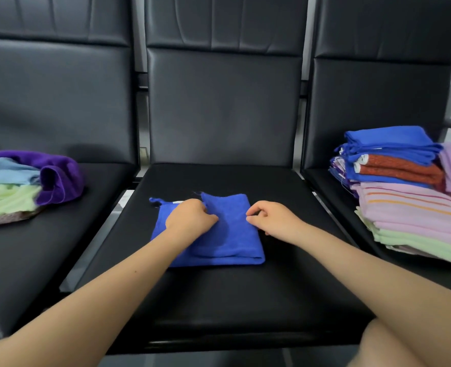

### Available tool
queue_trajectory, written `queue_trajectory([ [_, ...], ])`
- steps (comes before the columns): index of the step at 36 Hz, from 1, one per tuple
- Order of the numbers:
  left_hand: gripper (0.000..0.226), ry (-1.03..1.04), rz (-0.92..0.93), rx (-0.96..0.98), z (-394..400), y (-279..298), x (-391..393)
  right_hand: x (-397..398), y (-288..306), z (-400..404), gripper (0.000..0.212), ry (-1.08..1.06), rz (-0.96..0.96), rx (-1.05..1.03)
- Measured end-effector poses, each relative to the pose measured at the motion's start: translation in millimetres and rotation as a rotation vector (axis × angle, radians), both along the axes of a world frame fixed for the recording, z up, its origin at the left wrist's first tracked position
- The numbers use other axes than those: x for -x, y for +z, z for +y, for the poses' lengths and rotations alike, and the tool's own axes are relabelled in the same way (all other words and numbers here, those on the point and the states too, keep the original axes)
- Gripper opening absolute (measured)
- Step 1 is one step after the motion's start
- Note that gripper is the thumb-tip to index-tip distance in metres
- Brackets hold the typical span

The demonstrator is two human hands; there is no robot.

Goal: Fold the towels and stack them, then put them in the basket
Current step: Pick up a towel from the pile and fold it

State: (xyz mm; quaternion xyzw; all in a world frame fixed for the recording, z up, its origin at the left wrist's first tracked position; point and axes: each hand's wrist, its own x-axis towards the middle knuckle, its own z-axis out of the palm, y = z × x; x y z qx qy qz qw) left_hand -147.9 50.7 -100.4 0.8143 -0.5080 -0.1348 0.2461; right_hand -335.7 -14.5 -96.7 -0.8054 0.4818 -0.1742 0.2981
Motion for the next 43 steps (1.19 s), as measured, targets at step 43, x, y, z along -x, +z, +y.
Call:
queue_trajectory([
  [43,0.034,0.220,-0.163,0.093,77,-7,-78,-43,4,38,0.045,-0.022,0.253,0.109],
])
